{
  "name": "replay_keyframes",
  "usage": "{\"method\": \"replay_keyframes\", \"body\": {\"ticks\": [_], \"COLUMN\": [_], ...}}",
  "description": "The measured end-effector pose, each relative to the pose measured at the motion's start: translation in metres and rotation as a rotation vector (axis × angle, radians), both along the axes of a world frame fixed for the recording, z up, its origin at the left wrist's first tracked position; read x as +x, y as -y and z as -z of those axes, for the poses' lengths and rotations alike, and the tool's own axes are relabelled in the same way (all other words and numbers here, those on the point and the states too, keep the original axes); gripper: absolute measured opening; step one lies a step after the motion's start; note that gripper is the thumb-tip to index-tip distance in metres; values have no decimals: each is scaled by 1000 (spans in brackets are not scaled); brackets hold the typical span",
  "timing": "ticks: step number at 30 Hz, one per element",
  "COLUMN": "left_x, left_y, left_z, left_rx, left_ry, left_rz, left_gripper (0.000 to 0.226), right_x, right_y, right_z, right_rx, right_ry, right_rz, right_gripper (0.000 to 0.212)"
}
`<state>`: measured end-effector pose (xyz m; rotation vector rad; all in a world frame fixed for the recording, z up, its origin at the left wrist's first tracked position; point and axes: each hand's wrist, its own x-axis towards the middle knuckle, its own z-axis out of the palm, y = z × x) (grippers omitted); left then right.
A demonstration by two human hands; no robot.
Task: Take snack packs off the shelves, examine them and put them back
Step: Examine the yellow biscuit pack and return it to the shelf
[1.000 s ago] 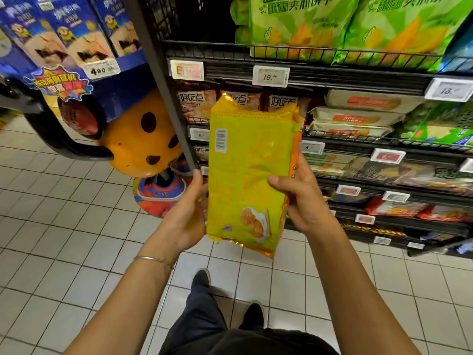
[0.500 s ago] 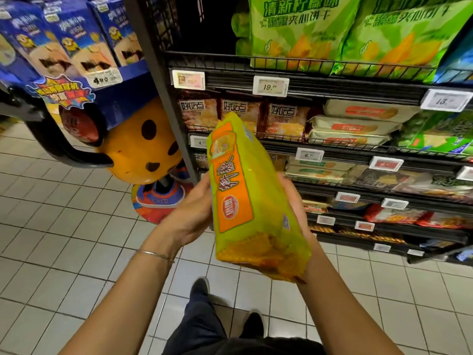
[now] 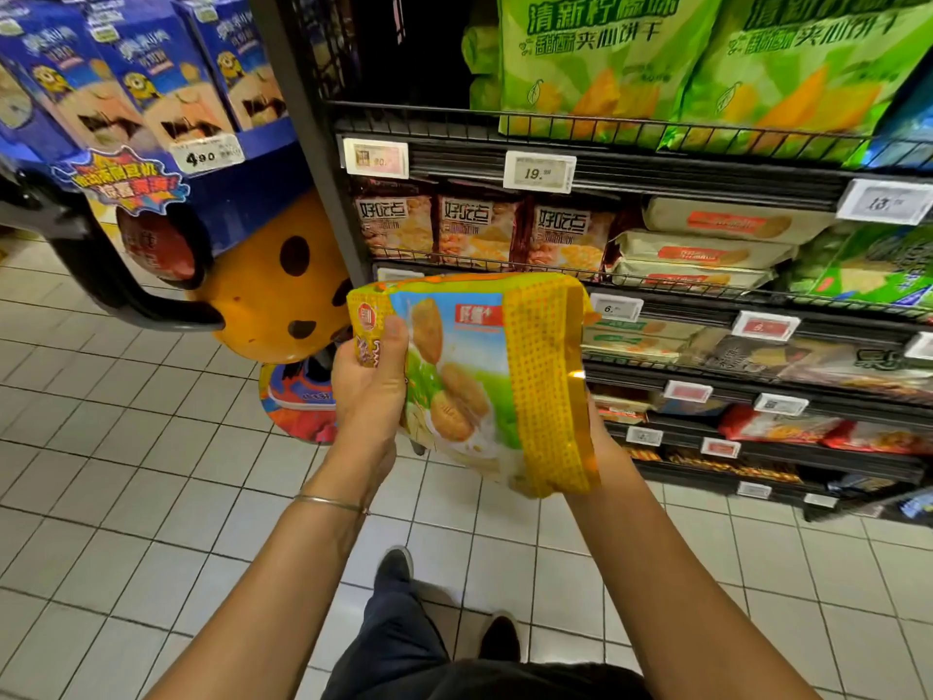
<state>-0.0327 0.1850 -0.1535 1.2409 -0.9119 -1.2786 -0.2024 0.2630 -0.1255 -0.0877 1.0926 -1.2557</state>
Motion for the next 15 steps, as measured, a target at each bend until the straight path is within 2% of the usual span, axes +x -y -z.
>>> {"method": "replay_keyframes", "body": {"ticks": [4, 6, 8, 11, 15], "left_x": [2, 7, 12, 18, 44], "left_y": [-2, 1, 3, 6, 14], "left_z": [5, 13, 16, 14, -1], "left_rx": [104, 157, 200, 205, 124], "left_ry": [28, 47, 57, 136, 309], "left_rz": [-198, -244, -221, -123, -6], "left_gripper": [85, 66, 55, 56, 58], "right_x": [-14, -24, -28, -30, -35], "right_y": [8, 8, 6, 2, -2], "right_z": [5, 10, 16, 24, 28], "right_rx": [-284, -330, -387, -430, -503], "right_ry": [101, 124, 99, 52, 184], "right_rz": [-158, -214, -265, -257, -168], "right_gripper": [53, 73, 73, 65, 61]}}
